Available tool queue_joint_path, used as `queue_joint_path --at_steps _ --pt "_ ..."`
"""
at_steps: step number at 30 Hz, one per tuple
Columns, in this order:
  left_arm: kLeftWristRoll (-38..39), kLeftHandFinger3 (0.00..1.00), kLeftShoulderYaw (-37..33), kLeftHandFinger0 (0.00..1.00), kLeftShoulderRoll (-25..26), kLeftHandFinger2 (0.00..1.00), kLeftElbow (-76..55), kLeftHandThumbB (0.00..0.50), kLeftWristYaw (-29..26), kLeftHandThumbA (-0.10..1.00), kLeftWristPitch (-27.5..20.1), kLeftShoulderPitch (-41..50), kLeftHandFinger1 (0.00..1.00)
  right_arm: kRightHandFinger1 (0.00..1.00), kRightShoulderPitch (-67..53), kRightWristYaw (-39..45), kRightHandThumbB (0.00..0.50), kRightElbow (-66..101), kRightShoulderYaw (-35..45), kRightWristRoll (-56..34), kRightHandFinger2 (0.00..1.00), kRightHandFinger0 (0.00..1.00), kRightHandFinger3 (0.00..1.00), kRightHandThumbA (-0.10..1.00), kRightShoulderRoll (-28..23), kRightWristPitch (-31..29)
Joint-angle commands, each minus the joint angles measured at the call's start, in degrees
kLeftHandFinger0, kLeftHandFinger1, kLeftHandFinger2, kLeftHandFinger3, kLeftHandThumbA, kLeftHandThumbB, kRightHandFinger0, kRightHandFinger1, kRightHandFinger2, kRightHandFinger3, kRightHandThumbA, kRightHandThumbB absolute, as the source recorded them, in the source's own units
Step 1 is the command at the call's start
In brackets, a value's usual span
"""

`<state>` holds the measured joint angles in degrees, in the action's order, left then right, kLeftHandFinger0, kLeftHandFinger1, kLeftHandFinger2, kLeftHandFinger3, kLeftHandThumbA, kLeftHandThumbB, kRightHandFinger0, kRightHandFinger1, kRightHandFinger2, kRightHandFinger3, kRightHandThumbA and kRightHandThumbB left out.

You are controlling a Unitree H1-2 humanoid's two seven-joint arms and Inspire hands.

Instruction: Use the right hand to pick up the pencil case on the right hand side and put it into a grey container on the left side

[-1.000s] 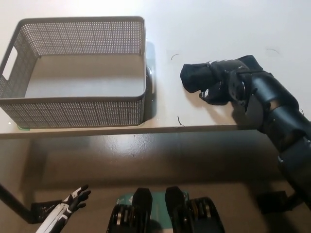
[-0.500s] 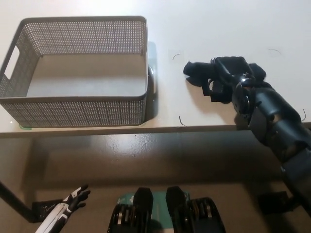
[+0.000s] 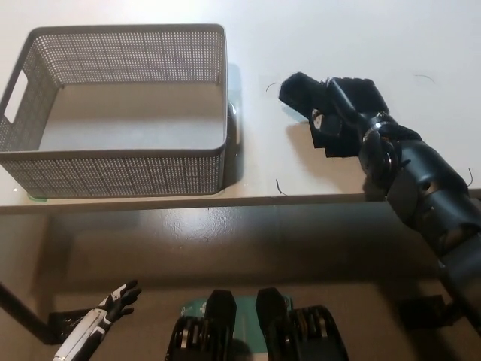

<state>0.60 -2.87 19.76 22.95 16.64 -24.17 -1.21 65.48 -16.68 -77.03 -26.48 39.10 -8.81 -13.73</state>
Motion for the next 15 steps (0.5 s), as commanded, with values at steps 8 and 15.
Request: queue_joint_path --at_steps 8,15 --pt "0.33 1.0 0.29 1.0 1.15 1.0 -1.13 0.332 0.54 1.0 -0.85 0.29 1.0 0.48 10.07 -0.81 0.135 15.27 2.74 -3.04 0.83 0.0 0.95 -0.1 1.2 -4.32" --pt "0.41 1.0 0.22 1.0 1.12 1.0 -1.26 0.339 0.68 1.0 -0.06 0.38 1.0 0.24 13.77 0.87 0.171 21.52 1.95 -1.66 0.61 0.0 0.51 -0.1 6.01 -0.47"
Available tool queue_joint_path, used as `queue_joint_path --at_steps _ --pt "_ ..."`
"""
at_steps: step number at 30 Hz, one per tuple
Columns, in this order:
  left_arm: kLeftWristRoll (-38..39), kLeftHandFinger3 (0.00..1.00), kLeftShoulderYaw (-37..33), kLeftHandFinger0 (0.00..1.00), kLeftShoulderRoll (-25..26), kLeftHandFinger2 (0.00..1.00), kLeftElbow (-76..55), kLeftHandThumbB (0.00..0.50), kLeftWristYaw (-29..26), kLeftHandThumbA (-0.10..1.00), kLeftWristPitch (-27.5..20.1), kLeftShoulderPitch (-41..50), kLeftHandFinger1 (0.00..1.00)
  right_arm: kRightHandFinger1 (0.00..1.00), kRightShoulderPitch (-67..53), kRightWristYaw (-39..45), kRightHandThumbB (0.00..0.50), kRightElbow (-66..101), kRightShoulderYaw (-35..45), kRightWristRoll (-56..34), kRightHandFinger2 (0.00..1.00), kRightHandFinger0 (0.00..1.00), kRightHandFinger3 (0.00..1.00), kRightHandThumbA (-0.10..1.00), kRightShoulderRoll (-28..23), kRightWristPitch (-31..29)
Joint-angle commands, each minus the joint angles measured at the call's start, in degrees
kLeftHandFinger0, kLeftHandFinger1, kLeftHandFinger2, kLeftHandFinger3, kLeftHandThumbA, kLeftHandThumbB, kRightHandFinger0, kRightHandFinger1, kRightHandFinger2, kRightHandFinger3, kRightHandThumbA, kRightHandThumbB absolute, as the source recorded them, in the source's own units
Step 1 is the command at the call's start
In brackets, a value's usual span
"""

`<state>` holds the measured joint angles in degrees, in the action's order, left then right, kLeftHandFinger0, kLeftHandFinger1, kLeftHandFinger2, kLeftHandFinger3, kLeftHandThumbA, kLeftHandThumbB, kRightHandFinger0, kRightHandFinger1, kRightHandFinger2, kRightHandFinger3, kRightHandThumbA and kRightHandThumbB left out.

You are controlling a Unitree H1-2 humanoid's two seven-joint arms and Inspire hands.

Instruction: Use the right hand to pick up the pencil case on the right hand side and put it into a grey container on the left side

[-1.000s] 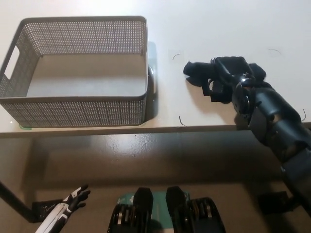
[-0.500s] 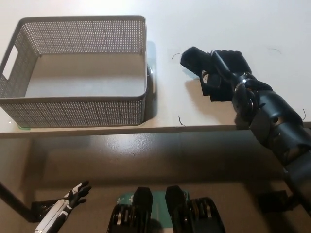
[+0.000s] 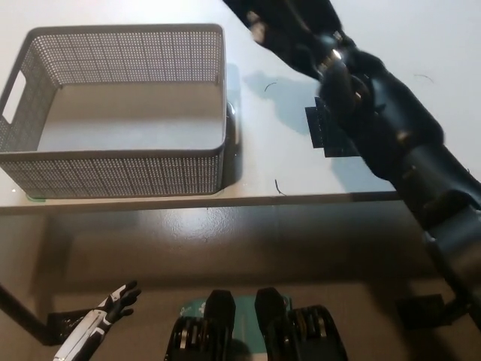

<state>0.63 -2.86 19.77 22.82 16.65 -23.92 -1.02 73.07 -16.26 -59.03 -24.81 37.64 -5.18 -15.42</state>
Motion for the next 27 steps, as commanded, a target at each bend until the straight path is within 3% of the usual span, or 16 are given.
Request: queue_joint_path --at_steps 1,2,3,5,6,7,8,10,12,14,15,16,18,22,27 --pt "0.34 1.0 0.16 1.0 1.03 1.0 -1.11 0.334 0.66 1.0 -0.29 0.16 1.0 0.17 6.31 0.53 0.193 3.61 0.32 -0.28 0.52 0.0 0.39 -0.1 2.65 1.1" --pt "0.1 1.0 0.07 1.0 1.15 1.0 -1.07 0.321 0.68 1.0 -0.5 0.14 1.0 0.13 6.98 0.96 0.189 3.78 0.71 -1.25 0.53 0.0 0.34 -0.1 4.09 0.23" --pt "0.0 1.0 0.01 1.0 1.11 1.0 -1.0 0.33 0.65 1.0 -0.49 0.11 1.0 0.15 7.12 0.92 0.187 3.86 0.69 -1.15 0.59 0.0 0.38 -0.1 4.4 0.46" --pt "-0.11 1.0 0.01 1.0 1.24 1.0 -1.17 0.344 0.65 1.0 -0.23 0.28 1.0 0.24 7.66 1.67 0.173 4.69 0.74 -1.11 0.75 0.0 0.56 -0.1 6.0 2.4" --pt "0.14 1.0 0.18 1.0 1.1 1.0 -1.47 0.362 0.55 1.0 0.62 0.34 1.0 0.3 8.59 1.74 0.174 4.25 0.85 -1.32 0.78 0.0 0.69 -0.1 7.53 2.81" --pt "0.0 1.0 0.16 1.0 1.18 1.0 -1.91 0.363 0.52 1.0 1.09 0.48 1.0 0.31 8.93 1.68 0.172 3.69 1.09 -1.82 0.77 0.0 0.72 -0.1 8.29 2.03" --pt "-0.09 1.0 0.13 1.0 1.22 1.0 -2.35 0.362 0.52 1.0 1.55 0.64 1.0 0.3 9.13 1.7 0.17 3.19 1.37 -2.42 0.76 0.0 0.72 -0.1 8.96 1.32" --pt "0.14 1.0 0.03 1.0 1.28 1.0 -2.83 0.365 0.85 1.0 2.36 0.66 1.0 0.22 9.47 1.04 0.167 2.04 1.32 -2.38 0.62 0.0 0.48 -0.1 10.26 0.7" --pt "-0.08 1.0 -0.04 1.0 1.2 1.0 -2.89 0.357 0.75 1.0 2.35 0.46 1.0 0.21 9.96 0.41 0.158 0.79 1.17 -2.03 0.61 0.0 0.43 -0.1 11.7 1.38" --pt "-0.47 1.0 -0.21 1.0 1.31 1.0 -2.79 0.348 0.76 1.0 1.97 0.35 1.0 0.19 10.06 -0.19 0.154 -0.05 1.12 -1.79 0.6 0.0 0.45 -0.1 12.55 1.55" --pt "-1.2 1.0 -0.39 1.0 1.34 1.0 -2.58 0.348 0.49 1.0 1.46 0.15 1.0 0.17 10.35 -1.06 0.162 -1.61 0.95 -1.7 0.64 0.0 0.53 -0.1 13.48 0.82" --pt "-1.4 1.0 -0.38 1.0 1.32 1.0 -2.83 0.359 0.34 1.0 1.88 0.19 1.0 0.2 10.64 -1.05 0.164 -3.03 0.83 -1.81 0.7 0.0 0.64 -0.1 14.06 0.22" --pt "-1.69 1.0 -0.43 1.0 1.25 1.0 -3.09 0.362 0.18 1.0 2.15 0.24 1.0 0.25 10.86 -1.15 0.148 -6.2 0.99 -2.28 0.76 0.0 0.75 -0.1 15.18 -0.05" --pt "-1.64 1.0 -0.34 1.0 1.28 1.0 -3.73 0.368 0.2 1.0 2.61 0.37 1.0 0.35 10.97 -3.2 0.175 -10.91 0.68 -1.97 0.81 0.0 0.83 -0.1 15.86 -1.18" --pt "-1.16 1.0 -0.36 1.0 1.65 1.0 -4.19 0.36 0.98 1.0 2.97 0.41 1.0 0.35 10.68 -2.74 0.175 -14.49 1.28 -2.76 0.81 0.0 0.85 -0.1 15.57 0.4"
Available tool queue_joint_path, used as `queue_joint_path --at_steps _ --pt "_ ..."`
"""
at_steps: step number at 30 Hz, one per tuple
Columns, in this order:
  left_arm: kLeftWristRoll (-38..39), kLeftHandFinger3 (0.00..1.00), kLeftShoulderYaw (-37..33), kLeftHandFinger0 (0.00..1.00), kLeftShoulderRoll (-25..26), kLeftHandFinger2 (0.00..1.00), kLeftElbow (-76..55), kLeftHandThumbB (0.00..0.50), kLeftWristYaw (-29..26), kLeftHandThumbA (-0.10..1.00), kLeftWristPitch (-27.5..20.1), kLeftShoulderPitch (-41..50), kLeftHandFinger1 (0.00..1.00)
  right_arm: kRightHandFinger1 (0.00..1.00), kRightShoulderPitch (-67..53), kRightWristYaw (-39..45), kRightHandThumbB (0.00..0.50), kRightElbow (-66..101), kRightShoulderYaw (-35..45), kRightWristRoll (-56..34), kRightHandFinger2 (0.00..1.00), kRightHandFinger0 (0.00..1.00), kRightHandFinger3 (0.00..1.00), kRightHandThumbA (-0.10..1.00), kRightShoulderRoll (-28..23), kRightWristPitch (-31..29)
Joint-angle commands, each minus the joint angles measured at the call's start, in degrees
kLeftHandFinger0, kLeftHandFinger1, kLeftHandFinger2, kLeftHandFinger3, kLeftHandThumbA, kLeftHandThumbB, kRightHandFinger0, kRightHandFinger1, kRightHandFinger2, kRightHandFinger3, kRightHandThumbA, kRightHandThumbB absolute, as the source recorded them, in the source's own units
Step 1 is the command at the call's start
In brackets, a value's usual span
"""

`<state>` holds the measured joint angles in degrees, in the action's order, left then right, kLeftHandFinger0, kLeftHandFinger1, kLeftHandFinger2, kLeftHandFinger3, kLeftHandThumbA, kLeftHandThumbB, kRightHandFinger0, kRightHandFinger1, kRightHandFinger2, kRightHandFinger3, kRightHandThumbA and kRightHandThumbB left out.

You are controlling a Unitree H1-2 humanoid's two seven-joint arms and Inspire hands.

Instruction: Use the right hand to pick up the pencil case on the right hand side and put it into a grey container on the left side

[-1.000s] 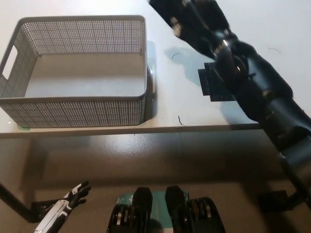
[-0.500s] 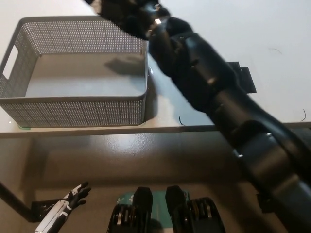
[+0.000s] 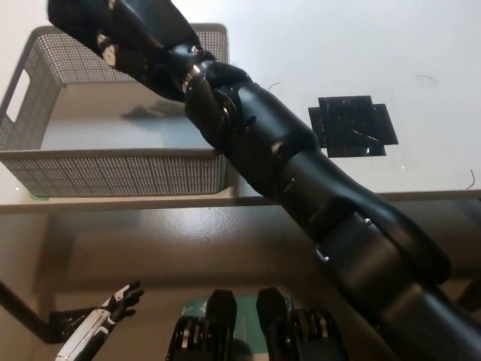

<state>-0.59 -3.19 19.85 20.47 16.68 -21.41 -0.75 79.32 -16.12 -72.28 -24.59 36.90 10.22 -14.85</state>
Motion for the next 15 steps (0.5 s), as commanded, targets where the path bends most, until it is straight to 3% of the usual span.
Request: queue_joint_path --at_steps 1,2,3,4,5,7,13,15 --pt "0.02 1.0 -0.08 1.0 1.64 1.0 -1.65 0.353 1.01 1.0 0.15 -0.02 1.0 0.39 4.48 -2.32 0.186 -1.62 1.41 -2.37 0.84 0.01 0.88 -0.1 0.15 0.85" --pt "-0.12 1.0 -0.16 1.0 1.73 1.0 -1.47 0.349 1.06 1.0 -0.17 -0.25 1.0 0.72 4.59 -1.06 0.242 -2.03 1.71 -2.78 1.0 0.32 1.0 0.19 -0.02 1.67" --pt "-0.43 1.0 -0.3 1.0 1.8 1.0 -1.35 0.342 1.06 1.0 -0.62 -0.47 1.0 1.0 4.84 2.69 0.27 -2.37 1.99 -3.44 1.0 0.76 1.0 0.51 -0.47 2.91" --pt "-0.56 1.0 -0.37 1.0 1.86 1.0 -1.3 0.34 1.11 1.0 -0.82 -0.64 1.0 1.0 5.23 7.54 0.353 -2.63 1.97 -3.87 1.0 1.0 1.0 0.73 -0.96 4.56" --pt "-0.62 1.0 -0.42 1.0 1.87 1.0 -1.22 0.342 1.14 1.0 -0.74 -0.78 1.0 1.0 5.42 10.93 0.433 -2.85 1.75 -3.95 1.0 1.0 1.0 0.89 -1.41 5.73" --pt "-1.04 1.0 -0.5 1.0 2.04 1.0 -1.32 0.35 1.06 1.0 -0.74 -0.78 1.0 1.0 5.06 12.81 0.475 -2.54 1.44 -3.94 1.0 1.0 1.0 1.0 -1.91 5.92" --pt "-2.0 1.0 -0.49 1.0 2.15 1.0 -1.58 0.367 0.61 1.0 0.13 -0.83 1.0 1.0 3.91 15.01 0.496 -1.02 0.71 -3.64 1.0 1.0 1.0 1.0 -2.99 6.15" --pt "-1.8 1.0 -0.47 1.0 2.1 1.0 -1.79 0.371 0.8 1.0 0.6 -0.95 1.0 1.0 3.53 15.97 0.481 -0.29 0.82 -3.97 1.0 1.0 1.0 1.0 -3.45 6.21"
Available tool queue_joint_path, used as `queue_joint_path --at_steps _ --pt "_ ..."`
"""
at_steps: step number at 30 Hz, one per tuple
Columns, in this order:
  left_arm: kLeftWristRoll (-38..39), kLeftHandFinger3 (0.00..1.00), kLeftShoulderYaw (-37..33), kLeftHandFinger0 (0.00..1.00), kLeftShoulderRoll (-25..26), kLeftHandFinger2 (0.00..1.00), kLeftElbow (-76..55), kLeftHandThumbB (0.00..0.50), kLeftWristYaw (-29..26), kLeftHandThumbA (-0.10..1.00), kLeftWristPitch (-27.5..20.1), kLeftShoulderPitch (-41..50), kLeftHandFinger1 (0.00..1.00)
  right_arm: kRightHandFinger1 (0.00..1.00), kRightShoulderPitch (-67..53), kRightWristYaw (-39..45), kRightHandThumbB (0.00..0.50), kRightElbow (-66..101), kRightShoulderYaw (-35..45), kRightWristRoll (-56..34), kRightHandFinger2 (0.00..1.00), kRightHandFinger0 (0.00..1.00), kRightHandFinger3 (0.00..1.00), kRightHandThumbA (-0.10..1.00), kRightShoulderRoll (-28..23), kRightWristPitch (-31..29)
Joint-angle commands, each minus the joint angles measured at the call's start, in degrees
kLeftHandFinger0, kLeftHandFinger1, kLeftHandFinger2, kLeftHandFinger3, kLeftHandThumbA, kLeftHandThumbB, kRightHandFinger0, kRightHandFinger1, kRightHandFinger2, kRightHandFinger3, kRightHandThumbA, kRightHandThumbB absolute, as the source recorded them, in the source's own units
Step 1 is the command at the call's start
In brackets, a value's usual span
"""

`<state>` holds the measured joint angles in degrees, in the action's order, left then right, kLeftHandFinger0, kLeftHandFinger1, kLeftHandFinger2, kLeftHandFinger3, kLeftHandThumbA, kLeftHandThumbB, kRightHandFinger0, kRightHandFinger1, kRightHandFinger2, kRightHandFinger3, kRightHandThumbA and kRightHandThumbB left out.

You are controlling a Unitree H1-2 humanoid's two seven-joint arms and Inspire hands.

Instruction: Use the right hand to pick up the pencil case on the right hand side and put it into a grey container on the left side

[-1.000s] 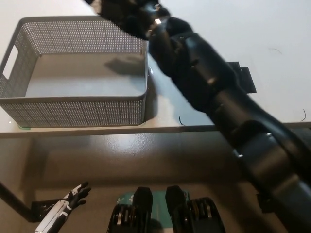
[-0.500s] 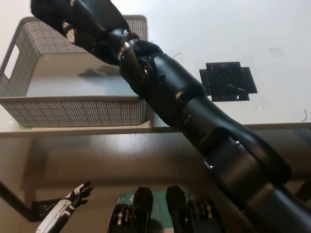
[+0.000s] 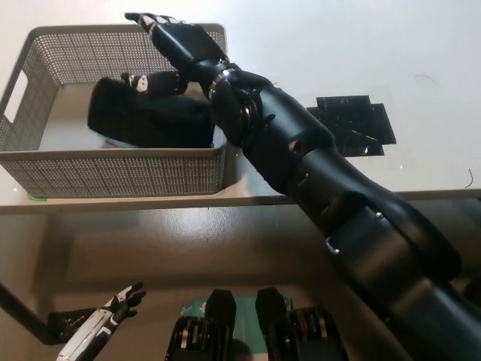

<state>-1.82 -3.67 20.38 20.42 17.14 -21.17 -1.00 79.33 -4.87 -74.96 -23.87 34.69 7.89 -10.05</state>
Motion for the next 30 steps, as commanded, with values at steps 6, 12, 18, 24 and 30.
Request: queue_joint_path --at_steps 6,12,18,24,30 --pt "-0.38 1.0 0.07 1.0 1.48 1.0 -1.83 0.398 0.39 1.0 1.3 -0.74 1.0 1.0 1.98 4.79 0.5 4.86 0.99 -2.75 1.0 1.0 1.0 1.0 -2.4 0.55" --pt "-0.84 1.0 -0.14 1.0 1.73 1.0 -2.06 0.372 0.49 1.0 1.07 -0.54 1.0 1.0 -0.53 6.15 0.462 12.77 1.85 -3.38 1.0 1.0 1.0 1.0 -5.04 1.73" --pt "0.17 1.0 0.05 1.0 1.8 1.0 -1.9 0.37 1.27 1.0 1.69 -0.41 1.0 1.0 -5.39 7.04 0.441 23.8 5.89 -6.83 1.0 1.0 1.0 1.0 -8.69 2.06" --pt "-0.04 1.0 0.02 1.0 1.7 1.0 -1.17 0.349 1.18 1.0 0.84 -0.33 1.0 1.0 -12.41 8.83 0.448 37.51 14.83 -14.64 1.0 1.0 1.0 1.0 -11.51 5.39" --pt "0.63 1.0 0.17 1.0 1.6 1.0 -0.34 0.334 1.39 1.0 0.27 -0.03 1.0 1.0 -19.31 10.37 0.447 48.17 20.79 -19.05 1.0 1.0 1.0 1.0 -14.15 8.35"
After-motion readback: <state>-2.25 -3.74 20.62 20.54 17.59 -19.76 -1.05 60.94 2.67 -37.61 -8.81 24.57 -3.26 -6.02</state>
